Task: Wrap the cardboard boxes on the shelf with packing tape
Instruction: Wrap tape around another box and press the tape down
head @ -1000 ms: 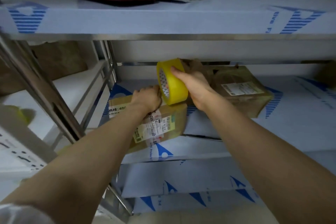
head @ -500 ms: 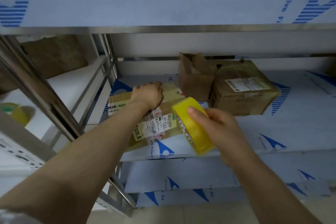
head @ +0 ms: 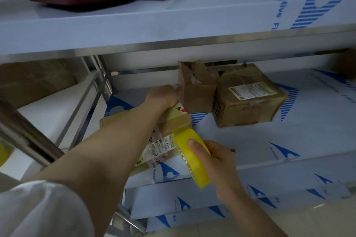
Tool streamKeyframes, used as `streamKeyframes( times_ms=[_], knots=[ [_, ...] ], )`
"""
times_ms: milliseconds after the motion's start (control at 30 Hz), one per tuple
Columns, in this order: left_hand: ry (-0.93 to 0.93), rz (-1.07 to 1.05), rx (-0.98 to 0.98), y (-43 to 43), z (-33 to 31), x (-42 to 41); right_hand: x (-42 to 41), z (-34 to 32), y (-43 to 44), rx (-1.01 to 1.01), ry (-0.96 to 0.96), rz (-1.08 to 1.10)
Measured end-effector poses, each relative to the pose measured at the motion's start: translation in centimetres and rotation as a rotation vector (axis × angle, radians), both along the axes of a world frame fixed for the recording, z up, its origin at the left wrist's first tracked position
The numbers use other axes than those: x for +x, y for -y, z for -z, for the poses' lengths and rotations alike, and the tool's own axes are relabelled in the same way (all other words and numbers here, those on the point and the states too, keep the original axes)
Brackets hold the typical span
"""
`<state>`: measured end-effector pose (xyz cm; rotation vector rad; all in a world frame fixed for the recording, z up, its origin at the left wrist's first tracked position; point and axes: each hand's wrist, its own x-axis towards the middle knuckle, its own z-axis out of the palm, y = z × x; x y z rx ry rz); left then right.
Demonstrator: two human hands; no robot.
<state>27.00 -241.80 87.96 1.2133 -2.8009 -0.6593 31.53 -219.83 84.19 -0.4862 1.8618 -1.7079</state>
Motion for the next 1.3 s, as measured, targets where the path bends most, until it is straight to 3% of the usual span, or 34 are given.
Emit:
streamKeyframes(
  times_ms=[233,367,400,500,700,833,1133,1167,1267,1300],
  knots=[
    [-0.061,-0.062,0.044,1.5,1.3,-1.1,0.2,0.5,1.5,-0.013,-0.024,-0.013],
    [0.094,0.048,-0.393,-1.2,0.2,-0.4,-0.1,0.4,1.3,0.002,-0.002,-0.002],
    [0.139,0.103,-0.415,-1.7,0.1,0.0,-0.2,0.3,1.3,0.004,-0.004,0.0],
    [0.224,0.121,-0.248,-3.3,1.1,1.4,-0.3,0.5,1.7,-0.001,-0.018,0.016],
    [0.211,0.104,-0.198,-3.7,1.1,1.9,-0.5,0.8,1.6,-0.015,0.031,0.022],
    [0.176,0.088,-0.274,-4.2,1.9,2.1,-0.6,1.0,1.7,-0.007,0.016,0.025],
    [0.227,0.016,-0.043,1.1,0.5,3.0,-0.5,0.8,1.5,-0.019,0.042,0.023],
    [0.217,0.033,-0.062,1.1,0.5,2.8,-0.6,0.9,1.5,-0.016,0.04,0.024],
    [0.071,0.089,-0.437,-0.1,0.7,2.5,-0.5,0.9,1.7,-0.018,0.039,0.022],
    [0.066,0.126,-0.442,-1.1,0.9,2.6,-0.5,0.8,1.7,-0.019,0.043,0.017]
  ],
)
